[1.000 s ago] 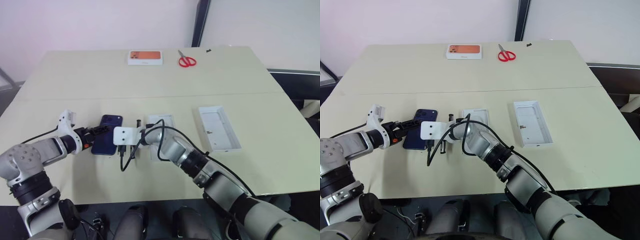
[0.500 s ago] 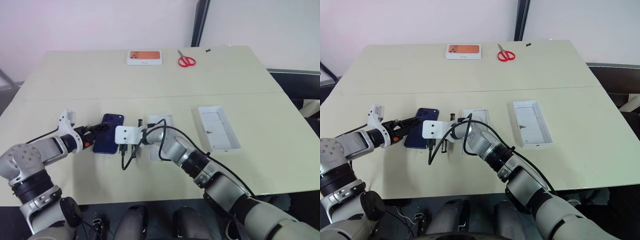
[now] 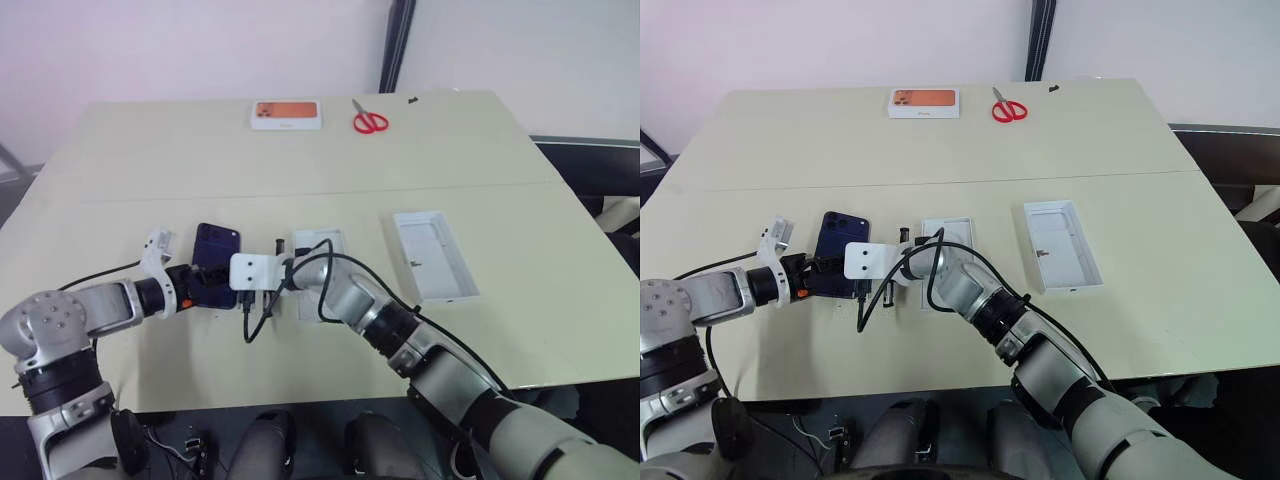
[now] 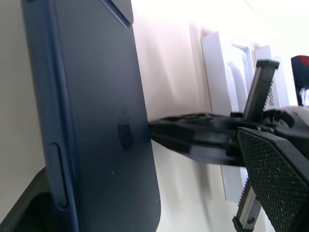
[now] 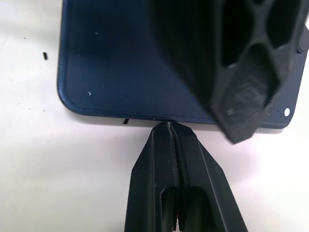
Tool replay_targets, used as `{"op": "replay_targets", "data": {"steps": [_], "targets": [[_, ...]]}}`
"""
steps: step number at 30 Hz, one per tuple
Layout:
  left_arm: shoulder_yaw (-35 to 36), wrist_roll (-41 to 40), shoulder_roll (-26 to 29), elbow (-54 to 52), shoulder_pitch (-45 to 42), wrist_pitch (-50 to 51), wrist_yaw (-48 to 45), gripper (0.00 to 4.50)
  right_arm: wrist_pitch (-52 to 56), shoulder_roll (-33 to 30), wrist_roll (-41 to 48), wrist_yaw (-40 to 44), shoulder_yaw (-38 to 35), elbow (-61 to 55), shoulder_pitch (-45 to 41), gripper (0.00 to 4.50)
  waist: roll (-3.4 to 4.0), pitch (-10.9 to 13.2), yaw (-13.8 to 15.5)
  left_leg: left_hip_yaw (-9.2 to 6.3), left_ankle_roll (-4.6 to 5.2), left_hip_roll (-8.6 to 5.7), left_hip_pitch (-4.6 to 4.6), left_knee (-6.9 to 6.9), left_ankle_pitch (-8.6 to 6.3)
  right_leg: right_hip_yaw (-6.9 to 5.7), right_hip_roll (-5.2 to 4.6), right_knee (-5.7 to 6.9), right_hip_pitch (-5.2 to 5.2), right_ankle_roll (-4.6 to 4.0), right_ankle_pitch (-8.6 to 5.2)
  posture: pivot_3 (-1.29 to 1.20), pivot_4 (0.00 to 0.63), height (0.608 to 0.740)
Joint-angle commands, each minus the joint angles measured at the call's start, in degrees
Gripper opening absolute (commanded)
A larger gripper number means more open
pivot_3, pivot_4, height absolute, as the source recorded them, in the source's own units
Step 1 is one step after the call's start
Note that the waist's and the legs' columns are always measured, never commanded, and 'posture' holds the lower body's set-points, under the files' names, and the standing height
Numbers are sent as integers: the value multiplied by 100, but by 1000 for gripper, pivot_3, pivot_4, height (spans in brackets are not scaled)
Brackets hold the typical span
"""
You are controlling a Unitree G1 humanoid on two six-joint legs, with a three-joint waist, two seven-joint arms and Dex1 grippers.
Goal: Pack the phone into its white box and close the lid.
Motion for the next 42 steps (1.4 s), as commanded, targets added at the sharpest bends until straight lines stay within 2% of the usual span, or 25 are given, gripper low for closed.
{"op": "replay_targets", "data": {"steps": [1, 11, 14, 19, 27, 31, 37, 42], "targets": [[353, 164, 133, 190, -178, -110, 99, 4500, -52, -1, -15, 43, -12, -298, -8, 59, 0, 0, -6, 0, 0, 0, 0, 0, 0, 0, 0, 0, 0, 0, 0, 0, 150, 740], [361, 369, 315, 553, -404, -173, 36, 4500, 8, -44, -45, 93, -20, -434, 43, 59, 0, 0, -77, -1, -2, 0, 0, -4, 1, -1, 0, 0, -2, 0, 0, 0, 150, 740], [377, 385, 270, 522, -414, -136, 44, 3745, 56, -68, -52, 100, -24, -519, 78, 0, 0, 0, -92, -2, -2, 0, 0, -5, 1, -1, 0, 0, -2, 0, 0, 0, 150, 740], [444, 373, 197, 402, -439, -65, 28, 1256, 160, -184, -85, 136, -17, -812, 153, 0, -1, 1, -96, -1, -2, 0, -2, -7, 1, -1, 0, 0, -4, 0, 0, 0, 150, 740], [870, 233, -25, 378, -539, 52, 217, 1256, 393, -513, -131, 335, -56, -1619, 320, 0, -2, 1, -99, -2, -2, 0, -6, -7, 1, -1, 0, 0, -2, 0, 0, 0, 150, 740], [902, 133, -143, 321, -488, 52, 356, 39, 521, -684, -96, 389, -153, -1939, 326, 0, -5, 0, -91, -2, -2, 0, -10, -6, 1, -2, 0, 0, -3, 0, 0, 0, 150, 740], [990, -261, -298, 215, -528, 52, 645, 39, 910, -1089, 244, 647, -620, -2721, 393, 0, -5, 0, -74, -3, -3, 0, -13, -4, 1, -1, 0, -1, -1, 0, 0, 0, 150, 740], [1590, -863, -758, 236, -1288, 52, 1372, 39, 1427, -1619, 1113, 1211, -1353, -3699, 651, 0, -26, 13, 0, -3, -3, 0, -28, 2, 2, -2, 0, -2, -1, 0, 0, 0, 150, 740]]}}
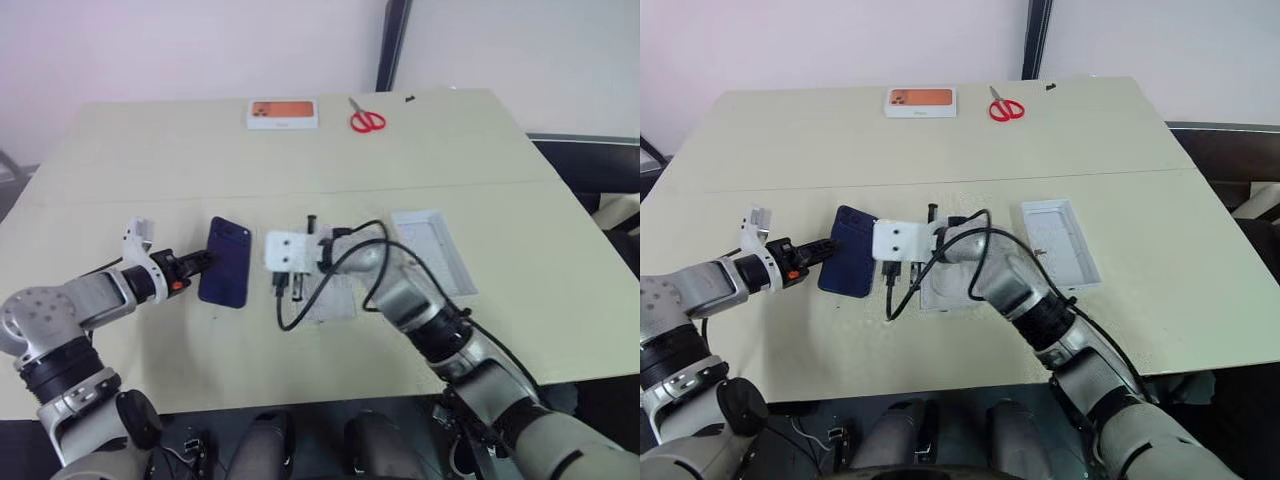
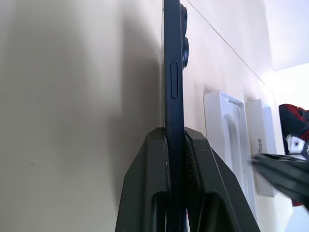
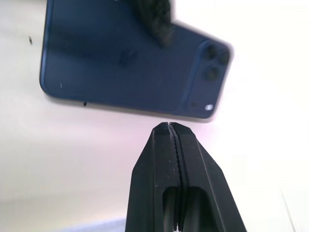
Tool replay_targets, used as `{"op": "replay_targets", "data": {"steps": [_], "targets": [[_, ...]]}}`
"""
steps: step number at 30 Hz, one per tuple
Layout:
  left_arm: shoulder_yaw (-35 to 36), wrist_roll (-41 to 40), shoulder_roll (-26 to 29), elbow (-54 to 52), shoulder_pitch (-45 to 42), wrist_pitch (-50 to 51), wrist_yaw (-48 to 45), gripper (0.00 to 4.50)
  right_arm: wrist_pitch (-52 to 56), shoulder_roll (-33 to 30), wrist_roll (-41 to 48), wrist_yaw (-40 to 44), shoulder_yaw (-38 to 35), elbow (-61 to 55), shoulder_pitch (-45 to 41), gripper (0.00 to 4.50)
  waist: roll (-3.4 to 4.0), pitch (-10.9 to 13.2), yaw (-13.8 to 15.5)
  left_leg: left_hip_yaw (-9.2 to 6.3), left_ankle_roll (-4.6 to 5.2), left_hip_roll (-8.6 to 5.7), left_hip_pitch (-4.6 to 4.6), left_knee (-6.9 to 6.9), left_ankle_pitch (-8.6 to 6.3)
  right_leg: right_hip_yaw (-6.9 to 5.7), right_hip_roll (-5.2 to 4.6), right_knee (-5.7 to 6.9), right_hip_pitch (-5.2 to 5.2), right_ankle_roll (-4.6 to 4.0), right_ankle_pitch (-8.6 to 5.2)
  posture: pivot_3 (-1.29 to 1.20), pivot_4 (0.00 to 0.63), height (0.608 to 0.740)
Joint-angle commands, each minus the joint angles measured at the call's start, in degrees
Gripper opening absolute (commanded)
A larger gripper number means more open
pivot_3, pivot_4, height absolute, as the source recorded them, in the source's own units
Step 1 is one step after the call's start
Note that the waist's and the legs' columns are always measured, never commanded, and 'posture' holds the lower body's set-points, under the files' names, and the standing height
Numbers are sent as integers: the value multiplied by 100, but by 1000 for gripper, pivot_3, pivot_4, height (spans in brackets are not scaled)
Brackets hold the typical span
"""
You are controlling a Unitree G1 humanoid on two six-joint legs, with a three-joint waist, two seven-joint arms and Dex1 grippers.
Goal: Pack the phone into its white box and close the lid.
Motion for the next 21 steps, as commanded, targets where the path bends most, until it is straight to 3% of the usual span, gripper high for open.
{"op": "replay_targets", "data": {"steps": [1, 3, 6, 11, 16, 21], "targets": [[509, -716, -375, -265, -708, 47, 624, 39, 283, -375, 667, 399, -594, -808, 129, 0, -8, 5, 76, -1, 0, 0, -1, 1, 0, -1, 0, 0, 1, 0, 0, 0, 150, 740], [488, -972, -685, -424, -823, 47, 1081, 39, 339, -646, 853, 507, -769, -943, 217, 0, -9, 4, 86, 1, 2, 0, -1, 7, -1, 0, -1, -3, 6, 1, 0, 0, 150, 740], [412, -1676, -1618, -826, -899, 47, 2024, 39, 414, -1147, 1069, 602, -1105, -953, 398, 0, -10, 4, 117, 3, 5, 0, 0, 8, -3, 1, -3, -9, 11, 2, 1, 0, 150, 740], [-136, -2273, -2692, -1613, -388, -108, 3492, 39, 363, -1776, 1183, 606, -1369, -833, 622, 0, -23, 11, 61, 9, 6, 0, -5, 9, -4, 9, -2, -7, 5, 2, 1, 0, 150, 740], [-942, -3145, -2889, -1909, 324, -892, 4606, 39, 413, -2004, 1258, 534, -1396, -873, 737, 0, -23, 11, 61, 13, 3, 14, -2, 1, -2, 15, 13, 0, -3, 2, 1, 0, 150, 740], [-1757, -3851, -2477, -1966, 783, -1796, 5250, 39, 394, -2056, 1225, 466, -1345, -839, 785, 0, -23, 11, 145, 12, 4, 11, -3, 19, -2, 12, 9, -5, 11, 2, 1, 0, 150, 740]]}}
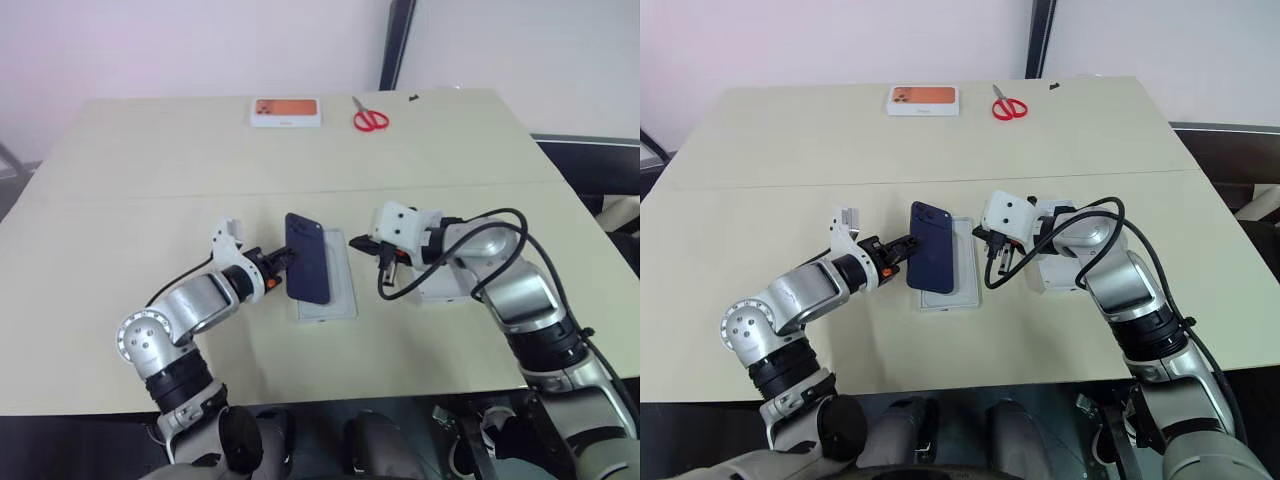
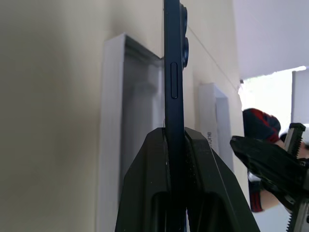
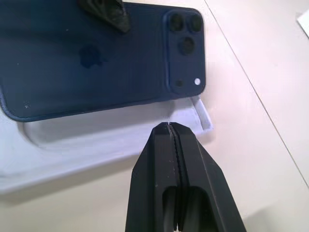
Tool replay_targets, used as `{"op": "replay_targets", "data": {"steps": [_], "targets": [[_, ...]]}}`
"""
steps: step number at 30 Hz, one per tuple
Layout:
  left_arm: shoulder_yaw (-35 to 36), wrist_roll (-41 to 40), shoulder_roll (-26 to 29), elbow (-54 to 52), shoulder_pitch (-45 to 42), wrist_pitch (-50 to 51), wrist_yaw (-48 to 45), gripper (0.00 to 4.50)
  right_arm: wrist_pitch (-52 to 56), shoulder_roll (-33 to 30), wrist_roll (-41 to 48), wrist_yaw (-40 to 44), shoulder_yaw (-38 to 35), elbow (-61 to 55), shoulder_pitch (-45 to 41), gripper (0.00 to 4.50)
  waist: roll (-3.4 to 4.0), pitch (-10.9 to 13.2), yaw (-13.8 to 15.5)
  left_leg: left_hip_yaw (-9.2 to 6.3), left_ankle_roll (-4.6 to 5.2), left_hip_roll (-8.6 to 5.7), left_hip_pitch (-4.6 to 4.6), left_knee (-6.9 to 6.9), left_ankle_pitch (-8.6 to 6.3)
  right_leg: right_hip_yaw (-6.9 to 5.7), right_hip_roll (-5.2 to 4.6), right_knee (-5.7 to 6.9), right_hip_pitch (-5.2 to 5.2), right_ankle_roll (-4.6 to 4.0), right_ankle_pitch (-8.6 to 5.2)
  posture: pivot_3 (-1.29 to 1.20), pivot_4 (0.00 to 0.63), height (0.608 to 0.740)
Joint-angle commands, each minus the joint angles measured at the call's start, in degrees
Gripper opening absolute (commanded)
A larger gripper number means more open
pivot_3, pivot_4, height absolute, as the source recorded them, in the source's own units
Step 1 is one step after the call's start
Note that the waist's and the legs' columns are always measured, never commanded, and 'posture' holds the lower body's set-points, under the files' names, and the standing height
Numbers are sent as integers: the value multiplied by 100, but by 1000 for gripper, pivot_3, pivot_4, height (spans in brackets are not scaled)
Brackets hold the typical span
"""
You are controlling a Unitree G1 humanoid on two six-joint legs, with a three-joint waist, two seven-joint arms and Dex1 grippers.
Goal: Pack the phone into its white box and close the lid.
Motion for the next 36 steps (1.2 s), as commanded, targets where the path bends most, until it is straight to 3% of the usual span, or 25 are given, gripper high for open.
{"op": "replay_targets", "data": {"steps": [1, 9, 16, 18, 19, 25, 33, 36], "targets": [[-580, -667, 313, -242, 149, -758, 340, 39, -61, -86, 29, -83, -22, -128, -1, 0, 0, 0, 14, 0, 0, -1, 0, 1, 0, 1, -1, -1, 1, 0, 0, 0, 150, 740], [-1700, -1633, 1053, -211, 499, -1867, 339, 39, -90, -97, 6, -170, 57, -49, -30, 0, 0, 0, 10, 0, 0, -2, 0, 0, 0, 1, -1, -2, 0, 0, 0, 0, 150, 740], [-2284, -1745, 1535, -76, 538, -2497, 13, 39, -79, -106, 10, -221, 89, -43, -23, 0, 1, 0, -18, 0, 0, -2, 0, -1, 1, 1, 0, -3, 0, -1, -1, 0, 150, 740], [-2414, -1733, 1638, -48, 535, -2609, -68, 985, -57, -112, 15, -237, 87, -67, -11, 0, 1, 0, -16, 0, 0, -2, 0, -1, 1, 0, 0, -3, 0, -1, -1, 0, 150, 740], [-2475, -1739, 1683, -45, 536, -2646, -102, 1213, -48, -117, 16, -245, 85, -84, -2, 0, 1, 0, -15, 0, 1, -2, 0, -1, 1, 0, 0, -3, 0, -1, -1, 0, 150, 740], [-2707, -1880, 2142, -97, 641, -2694, -414, 4175, -28, -128, 32, -275, 86, -98, -11, 0, 2, -1, -21, -1, 1, -2, 0, -1, 1, 0, 0, -4, 1, -1, -1, 0, 150, 740], [-2437, -1878, 3882, -204, 826, -2232, -1619, 4175, -61, -129, 57, -265, 101, -78, -51, 0, 7, -1, -35, -3, -1, -1, 2, -9, 2, 1, 2, -3, -4, -3, -2, 0, 150, 740], [-2210, -1047, 4591, -193, 803, -2150, -2505, 4175, -68, -125, 46, -269, 108, -18, -100, 0, 5, 0, -22, -3, 0, -2, 1, -7, 2, -1, -1, -9, 2, -3, -2, 0, 150, 740]]}}
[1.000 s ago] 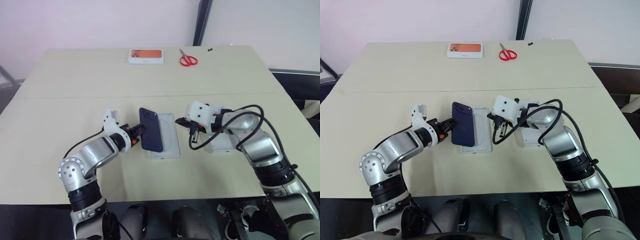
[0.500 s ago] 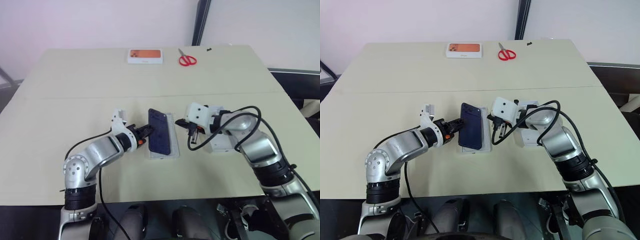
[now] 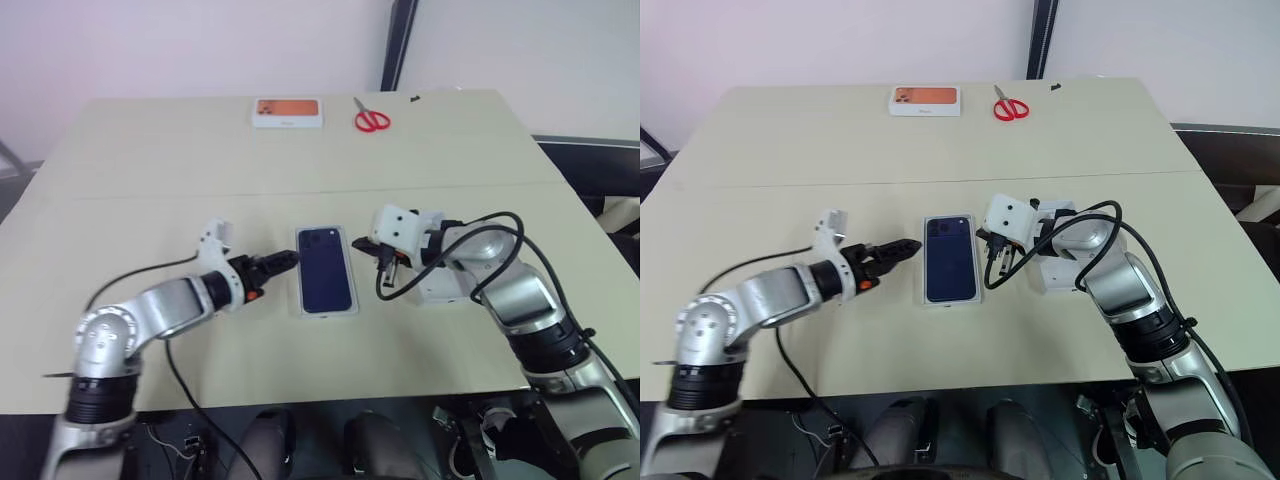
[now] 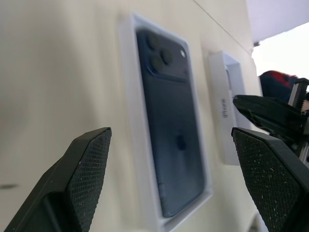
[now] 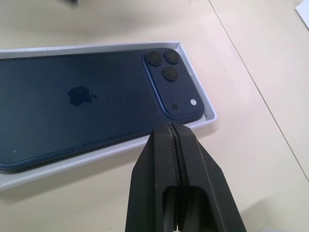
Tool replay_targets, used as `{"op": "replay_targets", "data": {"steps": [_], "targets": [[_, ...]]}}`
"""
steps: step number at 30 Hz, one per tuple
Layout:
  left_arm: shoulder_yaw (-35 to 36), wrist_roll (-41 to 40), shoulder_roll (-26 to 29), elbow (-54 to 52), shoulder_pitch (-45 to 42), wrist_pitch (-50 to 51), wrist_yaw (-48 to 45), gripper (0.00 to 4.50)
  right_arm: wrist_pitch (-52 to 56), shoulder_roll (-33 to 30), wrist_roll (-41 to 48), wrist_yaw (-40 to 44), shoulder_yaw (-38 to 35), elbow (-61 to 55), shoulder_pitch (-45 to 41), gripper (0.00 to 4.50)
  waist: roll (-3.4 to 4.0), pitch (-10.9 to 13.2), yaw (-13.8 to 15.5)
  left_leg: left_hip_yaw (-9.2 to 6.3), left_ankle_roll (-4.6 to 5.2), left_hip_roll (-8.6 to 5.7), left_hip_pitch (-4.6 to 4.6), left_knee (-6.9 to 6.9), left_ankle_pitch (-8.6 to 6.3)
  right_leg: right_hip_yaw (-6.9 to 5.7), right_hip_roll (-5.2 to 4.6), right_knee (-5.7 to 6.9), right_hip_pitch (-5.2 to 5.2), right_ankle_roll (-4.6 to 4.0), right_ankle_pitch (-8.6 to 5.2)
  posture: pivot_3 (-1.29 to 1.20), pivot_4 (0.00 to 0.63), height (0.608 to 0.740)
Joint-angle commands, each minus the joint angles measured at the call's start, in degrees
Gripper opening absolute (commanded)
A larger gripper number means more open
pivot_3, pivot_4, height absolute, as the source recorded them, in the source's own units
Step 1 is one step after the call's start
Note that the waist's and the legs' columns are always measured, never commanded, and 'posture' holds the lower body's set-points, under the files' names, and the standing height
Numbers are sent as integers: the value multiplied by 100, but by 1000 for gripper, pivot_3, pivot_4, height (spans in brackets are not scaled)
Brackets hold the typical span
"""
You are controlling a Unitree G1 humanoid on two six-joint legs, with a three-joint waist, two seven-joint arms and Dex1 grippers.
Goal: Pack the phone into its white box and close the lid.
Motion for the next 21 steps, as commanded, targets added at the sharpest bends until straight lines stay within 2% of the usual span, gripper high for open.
{"op": "replay_targets", "data": {"steps": [1, 2, 5, 8, 11, 14, 21], "targets": [[328, 1177, 839, -231, -30, 65, -1317, 4175, -59, -24, 37, -36, -53, -52, -145, 0, 2, 2, -5, -1, 0, 0, -1, 0, 0, -1, 1, -1, 0, 0, 0, 0, 150, 740], [336, 1545, 1046, -246, -38, 23, -1672, 4175, -51, -28, 31, -42, -51, -32, -159, 0, 3, 3, -10, 0, 0, -2, 0, -1, 0, 0, 1, -1, 0, 0, 0, 0, 150, 740], [109, 2927, 1663, -337, -23, -323, -2813, 3397, 19, -51, 13, -38, -41, 35, -194, 0, 12, 6, -15, 2, 0, -3, 0, -8, 0, 0, 1, -4, -2, -2, -1, 0, 150, 740], [-535, 4231, 2117, -341, -268, -666, -4027, 1946, -16, -179, -171, -29, 69, 140, -241, 0, 16, 7, 2, 2, 0, -3, 0, -11, 0, -1, 0, -10, 1, -2, -1, 0, 150, 740], [-1491, 5513, 2338, -217, -728, -1036, -5142, 473, -243, -353, -451, 6, 271, 211, -250, 0, 16, 8, 15, 2, 2, -5, -1, -12, -1, -2, -1, -24, 8, -2, -1, 0, 150, 740], [-2211, 6381, 2200, 8, -1204, -1252, -5957, 473, -446, -483, -682, 35, 455, 218, -231, 0, 17, 8, -11, 3, 4, -5, -3, -15, -2, -1, -2, -30, 8, -3, 0, 0, 150, 740], [-3437, 7850, 1383, 833, -2122, -1484, -7204, 473, -637, -447, -975, 110, 806, 179, -187, 0, 17, 9, -39, 5, 7, -4, -6, -14, -2, 0, 1, -27, 2, -2, 0, 0, 150, 740]]}}
